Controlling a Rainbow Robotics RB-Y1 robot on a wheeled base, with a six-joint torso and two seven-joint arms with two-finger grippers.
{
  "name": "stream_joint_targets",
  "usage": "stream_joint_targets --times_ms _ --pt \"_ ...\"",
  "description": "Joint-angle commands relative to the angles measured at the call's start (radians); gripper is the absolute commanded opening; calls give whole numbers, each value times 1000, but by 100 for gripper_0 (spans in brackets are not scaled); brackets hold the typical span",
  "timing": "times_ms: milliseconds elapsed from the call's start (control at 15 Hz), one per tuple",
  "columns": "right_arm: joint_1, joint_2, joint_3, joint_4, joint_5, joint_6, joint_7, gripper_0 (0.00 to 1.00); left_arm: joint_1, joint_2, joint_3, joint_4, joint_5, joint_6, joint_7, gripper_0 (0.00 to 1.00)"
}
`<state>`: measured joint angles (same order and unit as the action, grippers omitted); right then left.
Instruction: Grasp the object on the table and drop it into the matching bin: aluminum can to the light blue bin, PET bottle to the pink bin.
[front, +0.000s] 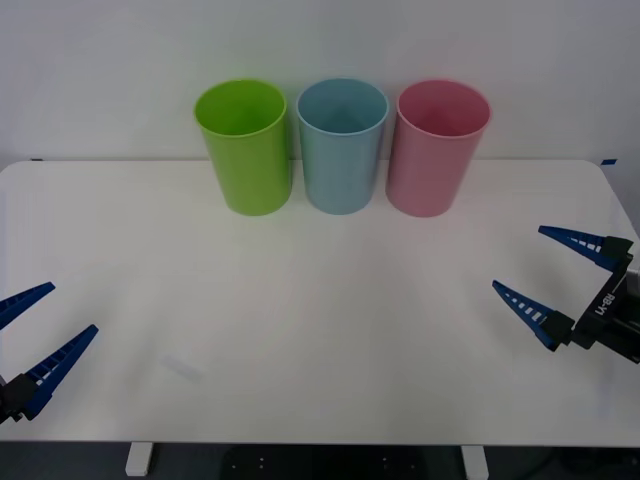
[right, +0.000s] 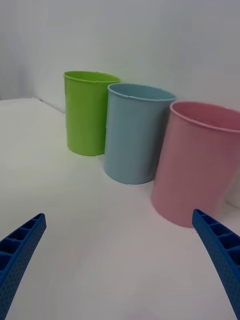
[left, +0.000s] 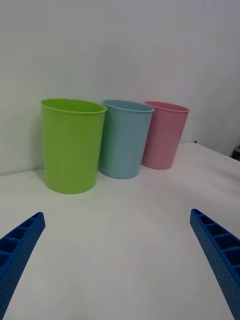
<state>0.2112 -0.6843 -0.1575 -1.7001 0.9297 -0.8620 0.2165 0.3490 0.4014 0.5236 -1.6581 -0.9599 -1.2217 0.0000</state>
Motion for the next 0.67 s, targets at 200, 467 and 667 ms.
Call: stream_joint_targets --times_ms 200,467,667 --pt "106 14 -51 -27 -8 -46 4 100 0 0 0 0 0 0 0 100" --pt "151 25 -62 -30 -8 -65 7 100 0 0 0 0 0 0 0 100" --pt "151 25 -62 -30 -8 -65 7 100 0 0 0 0 0 0 0 100"
